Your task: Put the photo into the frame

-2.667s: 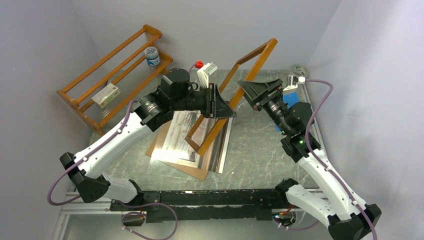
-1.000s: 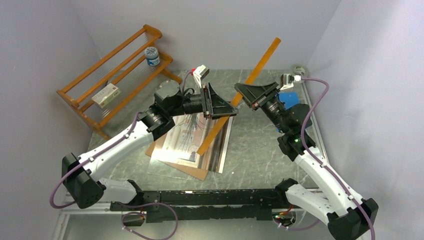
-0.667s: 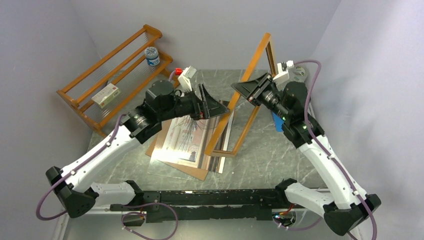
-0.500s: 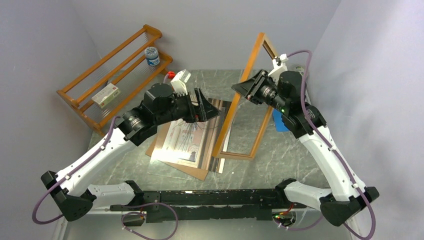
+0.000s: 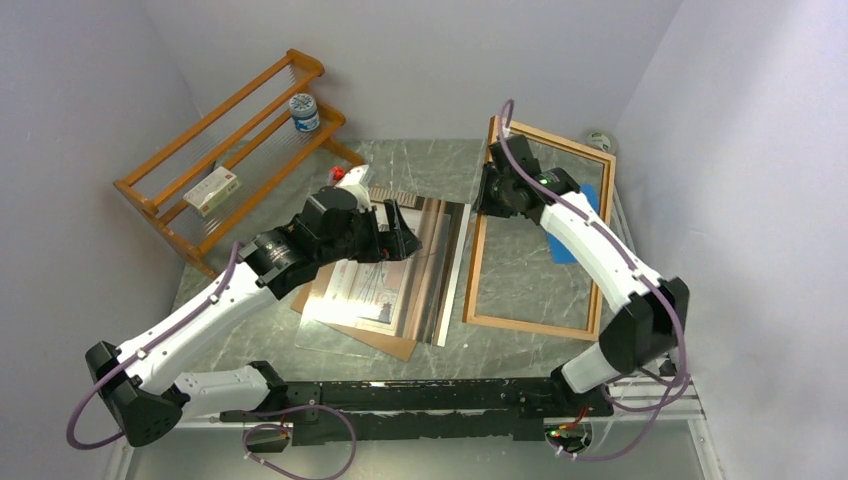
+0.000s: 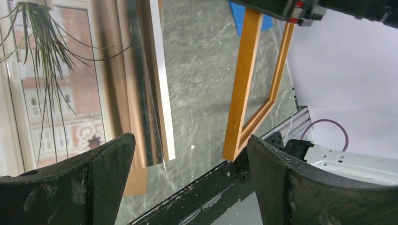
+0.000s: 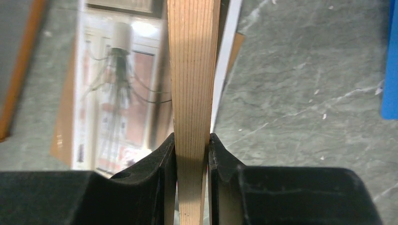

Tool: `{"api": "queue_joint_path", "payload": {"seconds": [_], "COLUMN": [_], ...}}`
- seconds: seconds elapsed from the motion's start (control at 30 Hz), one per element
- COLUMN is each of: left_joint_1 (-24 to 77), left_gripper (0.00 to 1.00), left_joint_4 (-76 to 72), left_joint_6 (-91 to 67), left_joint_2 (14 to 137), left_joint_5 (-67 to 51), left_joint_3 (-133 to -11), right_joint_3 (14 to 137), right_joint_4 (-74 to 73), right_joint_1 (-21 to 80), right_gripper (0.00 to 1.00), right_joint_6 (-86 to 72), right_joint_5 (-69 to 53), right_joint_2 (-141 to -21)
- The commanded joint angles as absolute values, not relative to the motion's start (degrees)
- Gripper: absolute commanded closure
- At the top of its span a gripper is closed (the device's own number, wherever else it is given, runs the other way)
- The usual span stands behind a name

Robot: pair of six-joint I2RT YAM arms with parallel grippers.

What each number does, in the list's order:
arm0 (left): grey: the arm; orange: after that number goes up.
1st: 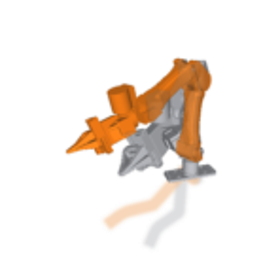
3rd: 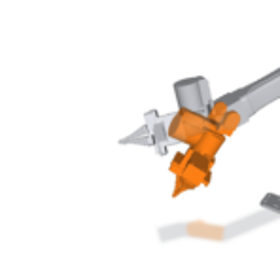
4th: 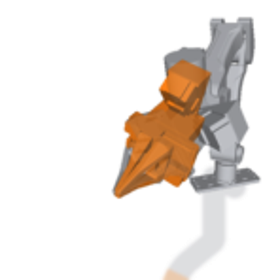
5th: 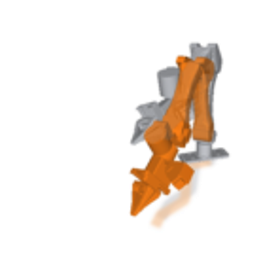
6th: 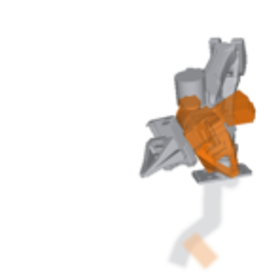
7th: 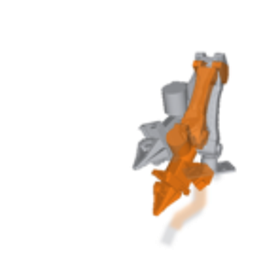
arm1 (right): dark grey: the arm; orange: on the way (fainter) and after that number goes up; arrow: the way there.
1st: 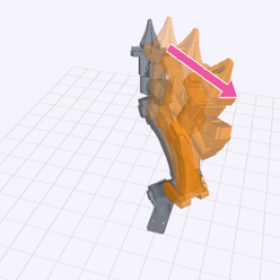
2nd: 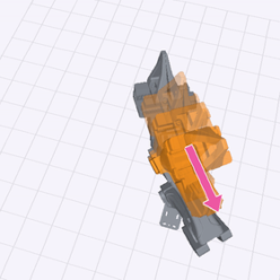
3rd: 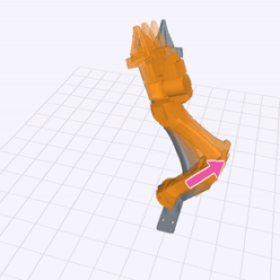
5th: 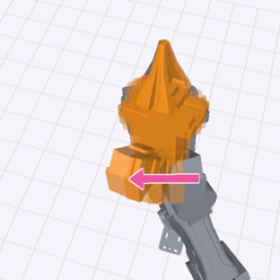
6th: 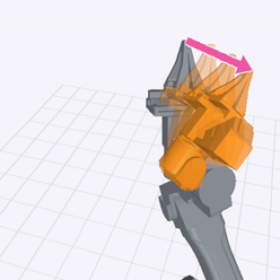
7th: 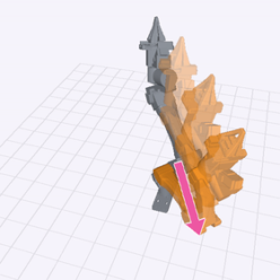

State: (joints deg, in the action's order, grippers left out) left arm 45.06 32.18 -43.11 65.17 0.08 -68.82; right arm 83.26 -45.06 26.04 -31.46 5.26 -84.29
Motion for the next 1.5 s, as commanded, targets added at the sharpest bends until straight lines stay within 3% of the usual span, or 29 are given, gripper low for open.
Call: {"api": "queue_joint_path", "payload": {"seconds": [0.0,0.33,0.67,0.83,1.2,1.47], "left_joint_1": [44.9,44.2,41.7,40.1,37.3,35.9], "left_gripper": [0.06,0.06,0.06,0.06,0.06,0.06], "left_joint_4": [31.7,31.1,29.6,28.4,27.5,27.5], "left_joint_6": [-42.7,-42.4,-43.3,-44.2,-44.0,-43.0], "left_joint_2": [65.7,68.5,70.1,70.6,72.6,72.2], "left_joint_5": [1.5,1.1,0.7,-0.3,-1.5,1.8], "left_joint_3": [-67.9,-66.2,-62.3,-60.0,-57.7,-54.9], "right_joint_3": [85.9,78.6,75.9,74.5,75.1,68.8], "right_joint_4": [-43.3,-37.4,-28.4,-26.2,-28.9,-26.1], "right_joint_1": [25.5,24.6,24.6,24.6,24.7,26.0], "right_gripper": [1.00,1.00,0.91,0.83,0.54,0.51], "right_joint_6": [-26.2,-28.9,-30.6,-32.7,-34.5,-37.0], "right_joint_5": [11.6,13.0,9.9,5.4,6.1,0.4], "right_joint_2": [-88.5,-96.8,-104.8,-106.1,-106.8,-95.1]}}
